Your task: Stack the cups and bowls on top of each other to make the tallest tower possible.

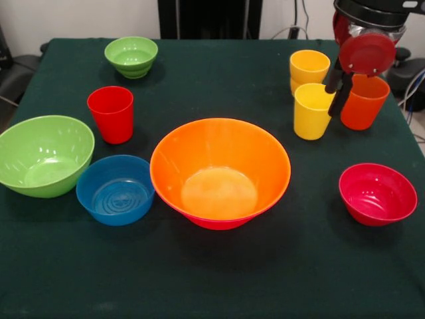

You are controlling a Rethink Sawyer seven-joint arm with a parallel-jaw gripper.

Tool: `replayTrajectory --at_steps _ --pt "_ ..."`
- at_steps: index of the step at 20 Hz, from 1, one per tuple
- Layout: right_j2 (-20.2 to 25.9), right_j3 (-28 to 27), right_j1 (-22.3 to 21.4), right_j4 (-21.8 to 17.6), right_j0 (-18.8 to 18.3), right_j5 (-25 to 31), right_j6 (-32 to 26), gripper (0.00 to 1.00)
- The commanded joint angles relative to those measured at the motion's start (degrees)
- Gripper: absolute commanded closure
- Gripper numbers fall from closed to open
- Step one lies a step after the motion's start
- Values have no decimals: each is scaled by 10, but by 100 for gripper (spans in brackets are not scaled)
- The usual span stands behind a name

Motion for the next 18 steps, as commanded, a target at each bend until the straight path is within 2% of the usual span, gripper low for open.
replayTrajectory --at_steps 1,8,18 --pt "75 83 13 -19 17 -25 13 0" --pt "81 121 0 -16 22 -52 5 0" --pt "99 175 -30 -23 6 -85 -31 0"
